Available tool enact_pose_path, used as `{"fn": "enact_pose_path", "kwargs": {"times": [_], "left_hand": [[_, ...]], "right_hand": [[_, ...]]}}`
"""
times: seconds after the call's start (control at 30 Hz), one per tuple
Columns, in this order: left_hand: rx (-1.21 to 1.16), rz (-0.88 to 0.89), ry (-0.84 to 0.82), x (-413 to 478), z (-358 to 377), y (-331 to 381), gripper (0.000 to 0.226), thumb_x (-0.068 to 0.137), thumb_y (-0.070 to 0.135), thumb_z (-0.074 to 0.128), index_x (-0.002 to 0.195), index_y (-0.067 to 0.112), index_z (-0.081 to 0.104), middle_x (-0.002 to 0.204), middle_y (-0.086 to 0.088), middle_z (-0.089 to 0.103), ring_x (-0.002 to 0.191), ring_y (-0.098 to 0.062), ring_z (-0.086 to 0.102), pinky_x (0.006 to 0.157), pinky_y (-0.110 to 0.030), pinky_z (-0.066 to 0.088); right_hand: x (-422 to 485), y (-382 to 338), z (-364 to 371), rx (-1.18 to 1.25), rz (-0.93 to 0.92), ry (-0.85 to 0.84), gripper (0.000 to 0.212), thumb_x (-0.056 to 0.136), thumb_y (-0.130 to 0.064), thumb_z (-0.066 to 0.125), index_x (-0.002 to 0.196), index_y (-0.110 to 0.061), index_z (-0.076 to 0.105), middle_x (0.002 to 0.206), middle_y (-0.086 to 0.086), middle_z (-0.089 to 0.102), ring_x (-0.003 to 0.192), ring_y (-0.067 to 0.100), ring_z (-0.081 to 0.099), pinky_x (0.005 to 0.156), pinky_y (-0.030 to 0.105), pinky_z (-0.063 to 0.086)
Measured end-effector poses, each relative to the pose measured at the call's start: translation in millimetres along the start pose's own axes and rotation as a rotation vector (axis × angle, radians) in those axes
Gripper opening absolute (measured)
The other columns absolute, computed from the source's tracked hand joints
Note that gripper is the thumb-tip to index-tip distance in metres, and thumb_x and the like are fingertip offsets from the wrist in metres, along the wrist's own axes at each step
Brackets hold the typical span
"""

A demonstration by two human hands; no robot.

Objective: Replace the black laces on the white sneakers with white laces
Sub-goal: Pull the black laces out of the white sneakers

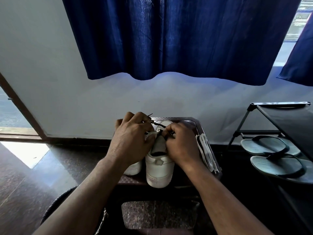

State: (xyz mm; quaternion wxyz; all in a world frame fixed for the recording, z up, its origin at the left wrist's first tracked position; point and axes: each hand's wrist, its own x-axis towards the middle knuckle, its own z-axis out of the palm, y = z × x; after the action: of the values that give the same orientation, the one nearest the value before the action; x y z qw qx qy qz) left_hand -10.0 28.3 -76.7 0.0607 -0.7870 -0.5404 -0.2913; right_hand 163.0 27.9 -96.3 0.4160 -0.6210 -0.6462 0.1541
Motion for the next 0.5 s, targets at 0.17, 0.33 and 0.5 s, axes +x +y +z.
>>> {"fn": "enact_pose_path", "kwargs": {"times": [0.17, 0.33, 0.5], "left_hand": [[0.003, -0.040, 0.011, -2, -2, 3, 0.009, 0.083, 0.037, 0.077, 0.090, 0.032, 0.077, 0.124, 0.016, 0.055, 0.117, -0.020, 0.045, 0.092, -0.039, 0.034], [-0.012, -0.074, 0.028, -5, 1, 7, 0.014, 0.084, 0.041, 0.077, 0.092, 0.030, 0.079, 0.129, 0.017, 0.055, 0.122, -0.022, 0.045, 0.095, -0.045, 0.039], [-0.013, -0.063, 0.032, -8, 4, 9, 0.021, 0.087, 0.042, 0.065, 0.092, 0.027, 0.079, 0.130, 0.017, 0.055, 0.122, -0.022, 0.043, 0.097, -0.050, 0.041]], "right_hand": [[3, -4, -4, 0.339, 0.263, 0.238, 0.021, 0.091, -0.010, 0.067, 0.074, -0.022, 0.067, 0.078, -0.006, 0.071, 0.069, 0.002, 0.058, 0.072, 0.023, 0.047], [4, -9, -14, 0.347, 0.261, 0.213, 0.015, 0.088, -0.010, 0.063, 0.074, -0.012, 0.067, 0.065, -0.009, 0.066, 0.062, 0.000, 0.056, 0.067, 0.031, 0.044], [14, -4, -11, 0.084, 0.076, -0.008, 0.015, 0.083, -0.038, 0.065, 0.080, -0.026, 0.072, 0.090, -0.006, 0.073, 0.092, 0.018, 0.067, 0.085, 0.034, 0.052]]}}
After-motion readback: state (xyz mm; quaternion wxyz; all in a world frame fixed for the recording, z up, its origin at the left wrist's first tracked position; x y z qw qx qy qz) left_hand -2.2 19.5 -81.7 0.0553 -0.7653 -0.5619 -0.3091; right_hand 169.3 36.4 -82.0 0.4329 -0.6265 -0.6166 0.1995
